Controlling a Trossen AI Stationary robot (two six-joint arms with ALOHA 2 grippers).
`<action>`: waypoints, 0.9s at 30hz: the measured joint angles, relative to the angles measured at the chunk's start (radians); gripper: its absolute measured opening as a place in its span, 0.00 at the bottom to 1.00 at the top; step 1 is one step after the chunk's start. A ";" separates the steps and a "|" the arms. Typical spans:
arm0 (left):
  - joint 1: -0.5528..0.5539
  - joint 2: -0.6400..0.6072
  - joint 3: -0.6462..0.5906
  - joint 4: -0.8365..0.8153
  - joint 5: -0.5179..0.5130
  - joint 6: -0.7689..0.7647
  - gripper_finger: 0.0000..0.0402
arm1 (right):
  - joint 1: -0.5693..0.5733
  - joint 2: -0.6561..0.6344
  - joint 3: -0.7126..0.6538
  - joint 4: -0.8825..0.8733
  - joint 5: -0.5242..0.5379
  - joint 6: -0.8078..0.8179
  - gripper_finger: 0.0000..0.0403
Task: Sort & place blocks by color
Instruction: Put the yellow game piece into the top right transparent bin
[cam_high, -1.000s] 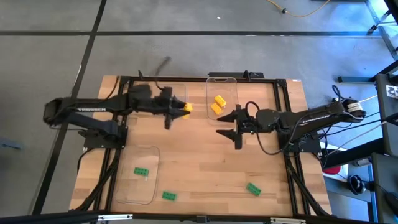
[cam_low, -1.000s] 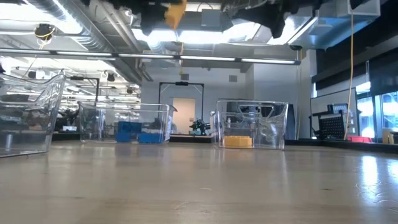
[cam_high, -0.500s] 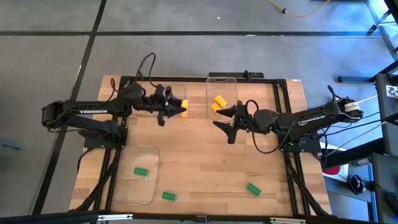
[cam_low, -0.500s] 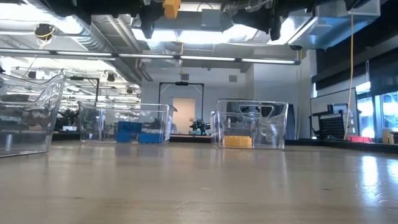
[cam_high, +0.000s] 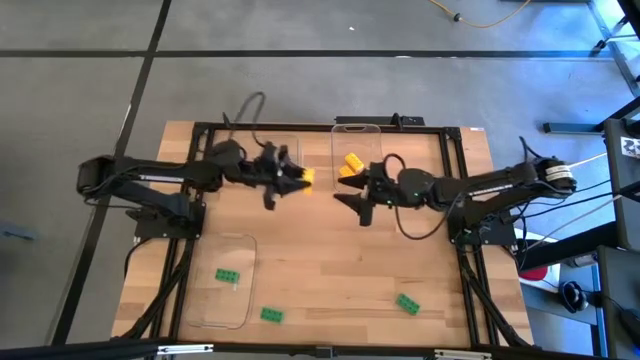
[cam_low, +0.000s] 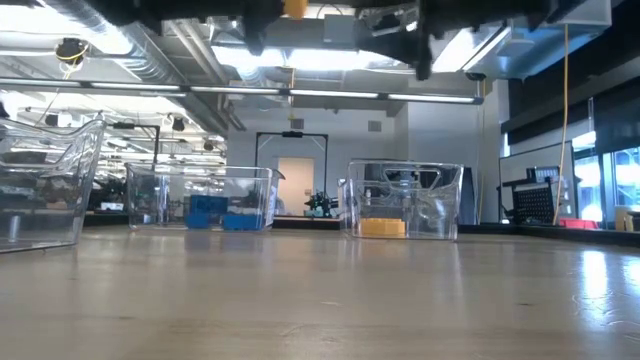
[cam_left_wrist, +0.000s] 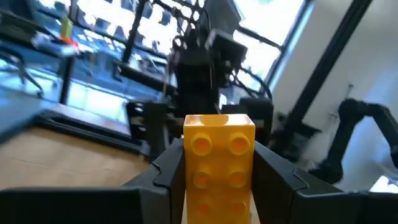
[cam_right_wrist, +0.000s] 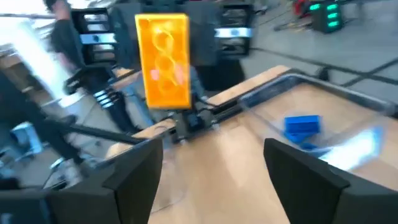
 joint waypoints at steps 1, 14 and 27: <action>-0.017 0.030 0.019 0.001 0.000 0.000 0.31 | -0.005 0.019 0.018 0.000 -0.024 -0.002 0.70; -0.062 0.178 0.136 0.010 -0.029 0.020 0.31 | -0.018 0.125 0.148 -0.018 -0.120 -0.045 0.84; -0.083 0.178 0.136 0.042 -0.099 0.035 0.31 | -0.018 0.124 0.148 0.045 -0.147 -0.001 0.75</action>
